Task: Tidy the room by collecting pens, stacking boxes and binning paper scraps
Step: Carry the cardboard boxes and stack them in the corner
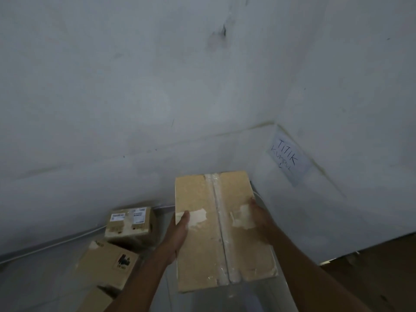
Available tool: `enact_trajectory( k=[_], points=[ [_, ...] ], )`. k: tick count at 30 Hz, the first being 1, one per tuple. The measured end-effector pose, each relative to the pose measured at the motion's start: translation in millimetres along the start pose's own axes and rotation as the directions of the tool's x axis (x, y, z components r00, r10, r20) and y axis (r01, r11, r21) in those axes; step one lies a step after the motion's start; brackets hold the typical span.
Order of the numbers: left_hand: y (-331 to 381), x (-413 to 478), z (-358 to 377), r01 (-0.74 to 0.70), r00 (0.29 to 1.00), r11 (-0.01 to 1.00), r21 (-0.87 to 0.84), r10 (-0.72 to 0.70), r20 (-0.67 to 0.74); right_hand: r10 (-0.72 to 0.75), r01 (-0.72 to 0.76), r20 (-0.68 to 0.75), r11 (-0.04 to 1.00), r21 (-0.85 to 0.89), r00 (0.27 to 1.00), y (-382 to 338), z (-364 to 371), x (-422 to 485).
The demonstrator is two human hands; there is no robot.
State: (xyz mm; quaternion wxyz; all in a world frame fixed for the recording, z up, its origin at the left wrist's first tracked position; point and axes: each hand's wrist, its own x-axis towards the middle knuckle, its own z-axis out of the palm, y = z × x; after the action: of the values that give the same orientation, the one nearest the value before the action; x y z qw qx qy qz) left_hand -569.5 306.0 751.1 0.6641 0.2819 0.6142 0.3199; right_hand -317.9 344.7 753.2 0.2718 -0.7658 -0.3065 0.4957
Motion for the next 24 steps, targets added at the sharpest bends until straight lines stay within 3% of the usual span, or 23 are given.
enact_trajectory(
  k=[4,9,19,24],
  points=[
    [6,2,12,-0.008,1.000,1.000,0.020,0.008,0.004,-0.034,0.037,-0.090,0.999,0.039,0.995,-2,-10,4],
    [5,5,25,-0.011,1.000,1.000,0.027,0.011,-0.007,0.023,-0.025,-0.073,0.999,-0.021,0.997,3,-19,4],
    [3,21,52,-0.031,0.999,0.998,0.051,0.030,0.021,-0.051,0.043,-0.144,0.997,-0.060,0.988,4,-42,9],
    [5,44,82,-0.020,1.000,0.997,0.076,0.021,-0.003,0.024,-0.035,-0.105,0.993,-0.113,0.994,4,-65,39]
  ],
)
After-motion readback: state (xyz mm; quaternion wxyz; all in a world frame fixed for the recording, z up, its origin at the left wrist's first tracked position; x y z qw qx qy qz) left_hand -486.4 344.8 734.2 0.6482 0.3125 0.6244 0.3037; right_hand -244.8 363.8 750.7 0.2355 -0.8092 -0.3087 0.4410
